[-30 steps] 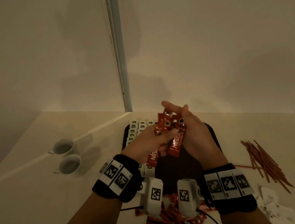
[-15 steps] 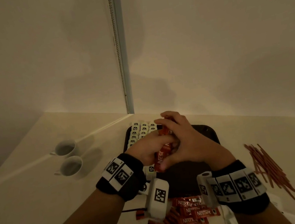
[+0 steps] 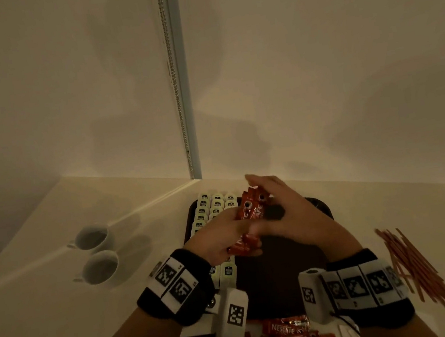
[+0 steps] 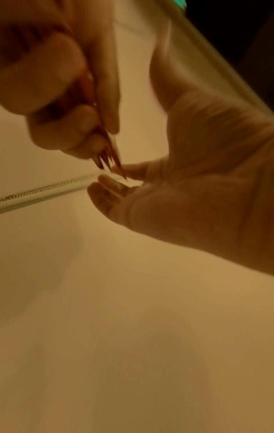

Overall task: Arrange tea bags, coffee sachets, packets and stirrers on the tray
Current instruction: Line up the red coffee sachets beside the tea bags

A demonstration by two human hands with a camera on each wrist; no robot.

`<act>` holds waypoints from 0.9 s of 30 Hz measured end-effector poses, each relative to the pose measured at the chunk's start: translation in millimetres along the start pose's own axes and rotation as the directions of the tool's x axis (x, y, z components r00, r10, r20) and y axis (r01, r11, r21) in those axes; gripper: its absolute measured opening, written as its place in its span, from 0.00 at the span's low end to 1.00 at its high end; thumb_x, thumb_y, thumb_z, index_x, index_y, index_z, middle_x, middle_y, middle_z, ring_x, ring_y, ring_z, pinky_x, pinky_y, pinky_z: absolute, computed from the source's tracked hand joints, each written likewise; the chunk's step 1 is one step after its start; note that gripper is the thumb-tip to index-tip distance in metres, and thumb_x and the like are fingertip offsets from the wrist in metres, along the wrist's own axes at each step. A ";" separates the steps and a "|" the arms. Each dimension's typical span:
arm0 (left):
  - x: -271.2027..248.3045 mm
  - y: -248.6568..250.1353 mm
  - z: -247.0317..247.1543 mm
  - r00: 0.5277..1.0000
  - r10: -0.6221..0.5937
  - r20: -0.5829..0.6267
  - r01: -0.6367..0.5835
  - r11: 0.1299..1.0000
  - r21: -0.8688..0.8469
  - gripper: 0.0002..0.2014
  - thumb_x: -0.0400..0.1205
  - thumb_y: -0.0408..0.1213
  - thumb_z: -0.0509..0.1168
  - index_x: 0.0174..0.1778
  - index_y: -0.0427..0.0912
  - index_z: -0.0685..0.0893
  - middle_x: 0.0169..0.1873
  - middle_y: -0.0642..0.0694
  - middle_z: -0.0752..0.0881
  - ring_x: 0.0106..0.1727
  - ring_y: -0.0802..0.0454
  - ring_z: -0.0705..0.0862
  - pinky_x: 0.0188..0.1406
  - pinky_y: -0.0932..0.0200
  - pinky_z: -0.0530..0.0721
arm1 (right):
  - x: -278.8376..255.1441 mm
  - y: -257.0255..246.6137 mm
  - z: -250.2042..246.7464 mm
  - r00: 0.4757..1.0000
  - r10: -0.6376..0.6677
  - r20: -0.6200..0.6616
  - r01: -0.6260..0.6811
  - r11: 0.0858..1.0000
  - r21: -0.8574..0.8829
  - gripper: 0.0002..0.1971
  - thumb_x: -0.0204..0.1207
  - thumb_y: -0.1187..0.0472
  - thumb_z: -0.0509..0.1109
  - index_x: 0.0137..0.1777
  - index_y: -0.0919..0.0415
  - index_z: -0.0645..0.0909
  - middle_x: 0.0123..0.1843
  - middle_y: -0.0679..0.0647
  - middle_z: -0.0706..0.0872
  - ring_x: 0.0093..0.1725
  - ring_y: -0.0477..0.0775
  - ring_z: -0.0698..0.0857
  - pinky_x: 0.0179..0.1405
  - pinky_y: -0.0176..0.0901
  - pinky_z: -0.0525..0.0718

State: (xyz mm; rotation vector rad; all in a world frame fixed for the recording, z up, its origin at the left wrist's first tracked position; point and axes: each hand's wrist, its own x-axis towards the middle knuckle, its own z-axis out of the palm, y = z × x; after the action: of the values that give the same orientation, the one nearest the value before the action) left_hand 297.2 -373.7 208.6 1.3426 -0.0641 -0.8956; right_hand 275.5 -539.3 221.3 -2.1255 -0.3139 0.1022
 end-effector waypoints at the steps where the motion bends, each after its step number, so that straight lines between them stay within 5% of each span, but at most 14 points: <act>1: 1.0 -0.7 -0.9 0.999 0.005 -0.034 -0.003 0.998 0.057 0.16 0.77 0.34 0.71 0.61 0.40 0.79 0.45 0.45 0.85 0.40 0.52 0.86 0.36 0.59 0.86 | 1.0 4.2 -0.3 0.994 -0.001 -0.105 0.005 0.999 0.038 0.35 0.66 0.46 0.75 0.74 0.45 0.70 0.64 0.37 0.75 0.61 0.30 0.76 0.55 0.23 0.77; 3: 4.2 -1.7 -2.4 0.993 0.033 -0.111 -0.017 0.990 0.138 0.17 0.75 0.36 0.73 0.59 0.44 0.79 0.44 0.47 0.85 0.40 0.54 0.87 0.34 0.61 0.85 | 3.5 11.4 -0.4 0.960 -0.005 -0.278 0.012 1.000 0.026 0.16 0.75 0.55 0.70 0.63 0.50 0.80 0.54 0.39 0.84 0.50 0.31 0.82 0.45 0.24 0.79; 6: 9.8 -6.4 -5.8 0.968 0.131 -0.214 -0.081 0.970 0.228 0.16 0.72 0.39 0.77 0.53 0.47 0.82 0.40 0.50 0.88 0.38 0.57 0.86 0.33 0.63 0.82 | 3.6 21.6 4.4 0.922 0.090 -0.376 -0.026 0.985 0.170 0.06 0.78 0.65 0.68 0.51 0.57 0.84 0.41 0.48 0.87 0.36 0.37 0.84 0.36 0.28 0.82; 12: 12.2 -9.7 -16.2 0.874 0.332 -0.355 -0.246 0.932 0.266 0.07 0.73 0.34 0.75 0.46 0.42 0.87 0.31 0.49 0.89 0.25 0.65 0.82 0.25 0.70 0.77 | -4.8 46.4 16.3 0.876 0.356 -0.326 -0.054 0.743 0.667 0.06 0.78 0.69 0.64 0.52 0.63 0.79 0.45 0.59 0.86 0.40 0.48 0.87 0.40 0.34 0.86; 15: 16.0 -6.8 -20.9 0.797 0.433 -0.420 -0.302 0.889 0.343 0.04 0.75 0.36 0.73 0.44 0.41 0.88 0.29 0.46 0.89 0.25 0.62 0.82 0.26 0.70 0.78 | -7.4 56.2 24.2 0.901 0.369 -0.227 -0.067 0.636 0.769 0.13 0.77 0.69 0.64 0.61 0.59 0.79 0.44 0.56 0.88 0.44 0.50 0.88 0.43 0.37 0.86; 18: 20.4 -3.7 -22.0 0.747 0.493 -0.445 -0.316 0.853 0.415 0.05 0.75 0.36 0.74 0.43 0.40 0.88 0.29 0.49 0.88 0.25 0.66 0.82 0.25 0.76 0.76 | -4.5 58.5 33.6 0.909 0.376 -0.179 -0.111 0.633 0.767 0.10 0.76 0.67 0.65 0.55 0.58 0.83 0.45 0.55 0.87 0.43 0.48 0.87 0.41 0.34 0.85; 23: 26.0 -8.1 -26.7 0.770 0.468 -0.435 -0.276 0.858 0.434 0.05 0.72 0.36 0.76 0.41 0.43 0.88 0.27 0.50 0.88 0.25 0.66 0.82 0.24 0.75 0.75 | 1.3 61.6 42.9 0.898 0.379 -0.224 -0.041 0.579 0.815 0.12 0.69 0.63 0.68 0.52 0.61 0.83 0.40 0.53 0.87 0.38 0.45 0.85 0.41 0.34 0.85; 27: 31.3 -12.7 -29.8 0.789 0.430 -0.438 -0.248 0.876 0.414 0.06 0.72 0.36 0.76 0.42 0.43 0.88 0.31 0.48 0.90 0.30 0.61 0.86 0.29 0.73 0.80 | 2.5 68.7 45.4 0.889 0.406 -0.211 -0.081 0.594 0.801 0.08 0.74 0.67 0.66 0.50 0.59 0.84 0.41 0.52 0.87 0.39 0.45 0.85 0.42 0.34 0.85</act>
State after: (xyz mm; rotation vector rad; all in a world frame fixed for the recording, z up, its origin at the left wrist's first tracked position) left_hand 327.3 -367.5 175.7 1.7885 -0.0430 -0.1856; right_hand 281.6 -537.0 139.1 -1.2426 0.2514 -0.0148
